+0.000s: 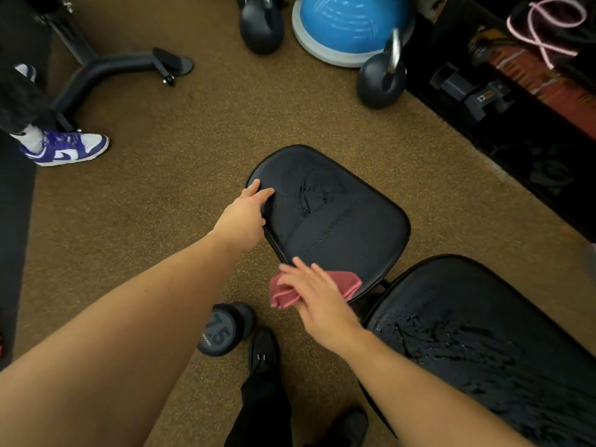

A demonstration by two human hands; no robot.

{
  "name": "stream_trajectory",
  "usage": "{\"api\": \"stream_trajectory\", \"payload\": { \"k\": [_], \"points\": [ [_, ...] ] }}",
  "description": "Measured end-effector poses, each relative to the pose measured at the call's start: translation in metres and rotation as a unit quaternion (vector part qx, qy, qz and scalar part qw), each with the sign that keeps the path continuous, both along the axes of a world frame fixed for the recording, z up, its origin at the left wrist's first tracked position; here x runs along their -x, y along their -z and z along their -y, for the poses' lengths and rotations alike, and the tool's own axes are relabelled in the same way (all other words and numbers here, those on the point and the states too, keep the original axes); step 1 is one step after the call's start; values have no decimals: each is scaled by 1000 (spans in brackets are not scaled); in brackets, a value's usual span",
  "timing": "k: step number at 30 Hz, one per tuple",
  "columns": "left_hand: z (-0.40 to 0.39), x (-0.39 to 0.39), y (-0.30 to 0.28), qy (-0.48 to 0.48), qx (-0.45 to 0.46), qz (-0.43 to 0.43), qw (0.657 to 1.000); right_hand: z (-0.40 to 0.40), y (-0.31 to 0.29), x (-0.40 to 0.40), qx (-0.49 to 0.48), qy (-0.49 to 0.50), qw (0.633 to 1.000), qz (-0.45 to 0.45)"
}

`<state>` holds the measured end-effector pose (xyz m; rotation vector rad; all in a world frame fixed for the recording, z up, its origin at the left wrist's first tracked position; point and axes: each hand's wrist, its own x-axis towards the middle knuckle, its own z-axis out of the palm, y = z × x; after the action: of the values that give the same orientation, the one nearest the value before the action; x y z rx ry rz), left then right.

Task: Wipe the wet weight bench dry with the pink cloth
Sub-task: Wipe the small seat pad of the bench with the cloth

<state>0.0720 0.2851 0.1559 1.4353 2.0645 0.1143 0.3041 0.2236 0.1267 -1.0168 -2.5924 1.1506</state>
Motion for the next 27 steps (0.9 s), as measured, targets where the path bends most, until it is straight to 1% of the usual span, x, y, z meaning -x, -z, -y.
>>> {"api": "stream_trajectory", "payload": {
  "k": [2,3,5,6,8,11,14,15,16,18,19,20,21,25,27],
  "points": [
    [-2,3,0,5,9,1,1000,8,-6,1,73,22,996,-54],
    [-3,4,0,6,11,1,1000,7,-12,0,119,60,988,-75],
    [-4,8,-1,8,0,-4,1000,-8,-31,-1,198,168,958,-117],
    [-5,11,-1,9,-12,-8,1000,-19,-40,-1,207,227,942,-137],
    [-7,16,-1,9,-33,-11,999,-50,-52,-5,161,321,919,-163],
    [-12,22,0,10,-43,-11,999,-103,-58,-10,103,393,895,-184],
    [-16,27,2,5,-27,2,1000,-151,-55,-18,38,419,897,-134],
    [-18,29,3,7,-18,5,1000,-165,-50,-22,18,413,905,-99],
    [-20,32,3,10,-9,10,1000,-175,-41,-27,10,388,921,-44],
    [-24,36,3,21,8,20,1000,-185,-18,-33,-11,274,954,118],
    [-26,37,3,27,15,23,999,-185,-7,-35,-28,219,959,175],
    [-28,38,3,32,18,25,999,-184,3,-35,-44,190,961,198],
    [-30,39,3,37,20,25,999,-183,8,-35,-56,182,961,199],
    [-31,40,6,30,17,38,999,-170,8,-26,-106,153,963,196],
    [-31,41,5,17,14,55,998,-157,7,-16,-113,132,967,184]
  ]
}}
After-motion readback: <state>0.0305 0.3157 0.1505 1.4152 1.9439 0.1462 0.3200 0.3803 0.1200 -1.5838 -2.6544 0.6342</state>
